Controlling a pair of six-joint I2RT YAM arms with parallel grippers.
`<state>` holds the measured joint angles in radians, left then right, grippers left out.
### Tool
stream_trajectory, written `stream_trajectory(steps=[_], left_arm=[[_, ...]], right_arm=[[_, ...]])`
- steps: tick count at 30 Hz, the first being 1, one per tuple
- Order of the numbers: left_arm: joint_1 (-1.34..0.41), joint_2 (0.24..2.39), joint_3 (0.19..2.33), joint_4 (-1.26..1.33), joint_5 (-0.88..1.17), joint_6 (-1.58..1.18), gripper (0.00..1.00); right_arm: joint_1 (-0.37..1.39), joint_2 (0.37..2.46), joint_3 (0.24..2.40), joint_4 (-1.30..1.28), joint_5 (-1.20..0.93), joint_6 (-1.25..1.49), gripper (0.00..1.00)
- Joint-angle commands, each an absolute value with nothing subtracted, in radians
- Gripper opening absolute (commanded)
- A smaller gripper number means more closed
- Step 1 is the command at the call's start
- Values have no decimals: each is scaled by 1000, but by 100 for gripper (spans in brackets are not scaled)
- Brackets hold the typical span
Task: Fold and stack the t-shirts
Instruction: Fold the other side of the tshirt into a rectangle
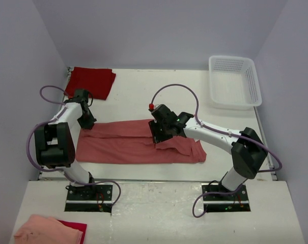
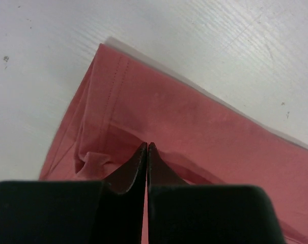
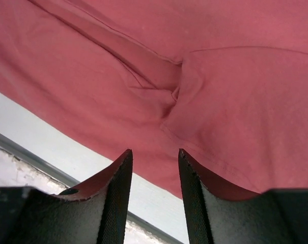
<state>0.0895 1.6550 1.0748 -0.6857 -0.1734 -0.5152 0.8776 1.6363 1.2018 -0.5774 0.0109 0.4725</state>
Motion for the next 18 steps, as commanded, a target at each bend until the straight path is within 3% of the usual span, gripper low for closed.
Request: stream_trajectory(steps=[1,7,18], left_arm=[[95,1640,1115,-753,-207,-535,0],[117,1641,1057,-814,-104,-583,0],[140,1649,1011,-988,-145,-670,0]], right_arm=[[884,1646,1203,-503,-44,437,43],[882,1648,1155,-482,-46,423,43],[847,1580,1080,-462,-26,426,46]])
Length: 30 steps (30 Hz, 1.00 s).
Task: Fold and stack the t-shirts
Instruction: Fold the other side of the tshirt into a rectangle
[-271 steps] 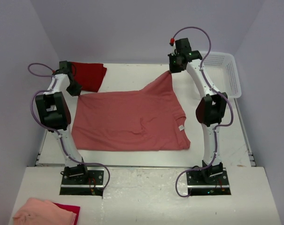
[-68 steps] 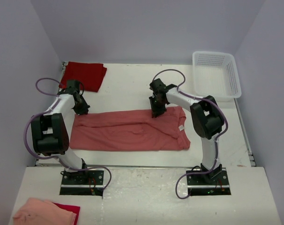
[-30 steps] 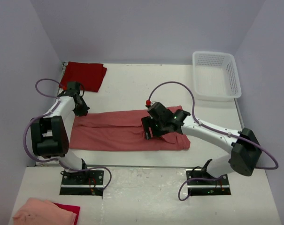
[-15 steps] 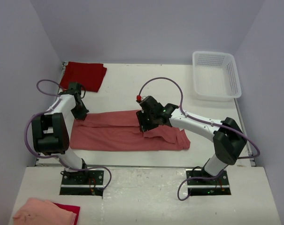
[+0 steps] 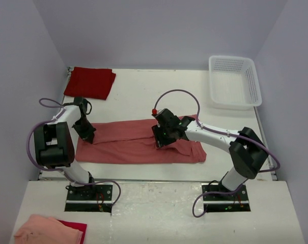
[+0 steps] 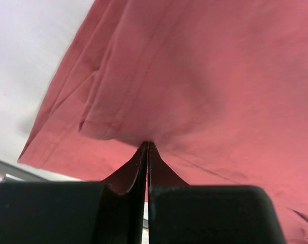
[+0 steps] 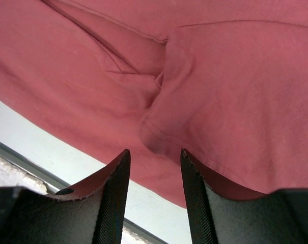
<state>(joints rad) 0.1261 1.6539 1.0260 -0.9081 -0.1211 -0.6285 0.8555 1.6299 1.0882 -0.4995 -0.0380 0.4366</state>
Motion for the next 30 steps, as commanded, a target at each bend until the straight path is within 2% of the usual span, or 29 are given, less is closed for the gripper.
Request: stream_trajectory(steps=[1,4,10,17,22,23,25,30], left_arm=[[141,1654,1008,-999,-162,-675,0],[150,1645,1029,-1000,-189,-677,0],[147,1467,1103,-982,-285,-667,0],[40,1433,1098,-810,-167,-537,0],[-41,1523,1028,-680,-100,-494,0],[-41,1543,1026,-681,-112,-489,0],[-41,1592,1035,-701,-136,-486,0],[-43,1603,1048,-733,-253,-460,0]], right_arm=[[847,1582,1077,-462,-26,426,46],[845,1582,1062,-456,-23,428,46],[839,1572,1051,-457,-18,436,46],[793,1594,1127,-520,-2,446,47],[695,1623,1198,-584,35,457,53],[677,1641,1224,-597,35,454,43],[619,1660,1245,-612,17,466,0],[542,1739,1279,-655,-34,466,0]])
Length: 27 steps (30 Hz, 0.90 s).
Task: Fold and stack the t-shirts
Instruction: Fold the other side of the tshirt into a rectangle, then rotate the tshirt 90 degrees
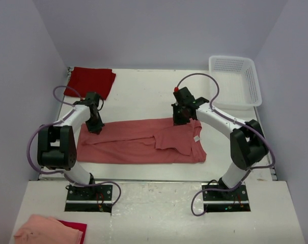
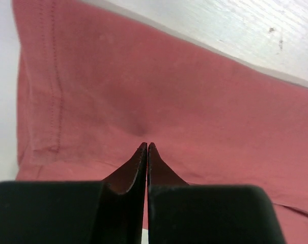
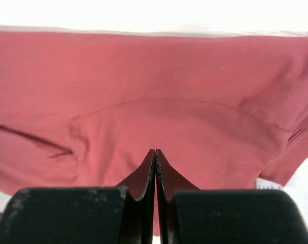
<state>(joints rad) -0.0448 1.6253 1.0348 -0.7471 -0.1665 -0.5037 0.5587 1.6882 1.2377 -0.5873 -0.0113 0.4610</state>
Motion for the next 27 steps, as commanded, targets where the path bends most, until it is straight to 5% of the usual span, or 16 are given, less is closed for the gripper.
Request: stream_trajectory(steps=[1,27], left_arm=[[-46,1589,1046,-735,-277,-453,0],[-55,1888,1114,-1012,-489,-721,0]], right_arm=[[540,1761,1305,-672,-47,454,0],[540,2080,1469,-879,-150,371,0]])
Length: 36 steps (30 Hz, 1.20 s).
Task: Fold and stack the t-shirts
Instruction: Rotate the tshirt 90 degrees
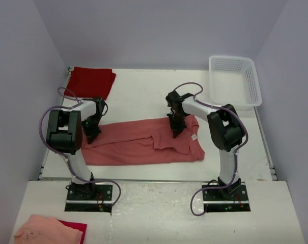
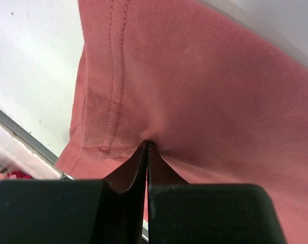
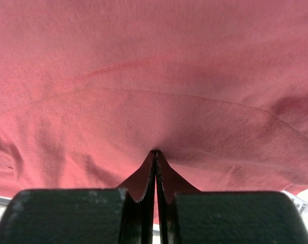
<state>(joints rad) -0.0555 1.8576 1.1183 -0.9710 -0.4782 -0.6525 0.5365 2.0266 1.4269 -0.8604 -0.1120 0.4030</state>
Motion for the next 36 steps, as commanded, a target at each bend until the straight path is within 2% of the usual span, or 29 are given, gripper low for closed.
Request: stream_trajectory(steps=[1,8,17,21,29,36], left_arm=[[-54,1888,1108,-1009,-470,-724,0],[-41,1920,1107,-977,-379,-683,0],[-124,1855,1101,-974,-502,-626,0],[-152,1871,1078,-968,-472,-621,0],[-259,1855,1043,-916,-358,-588,0],[-325,1678,1037,-911,-321,-647,0]], right_arm=[[541,2095,1504,-897,-162,368,0],[525,2221,1706,-1002,-202,316,0],[465,2359,1966,-1098,-305,292,1],[457,2445,2123,-1157,-298,284,1],[416,2554,2305,-1170,-345,293,3],[410,2458,2326,-1051,-249,229,1]])
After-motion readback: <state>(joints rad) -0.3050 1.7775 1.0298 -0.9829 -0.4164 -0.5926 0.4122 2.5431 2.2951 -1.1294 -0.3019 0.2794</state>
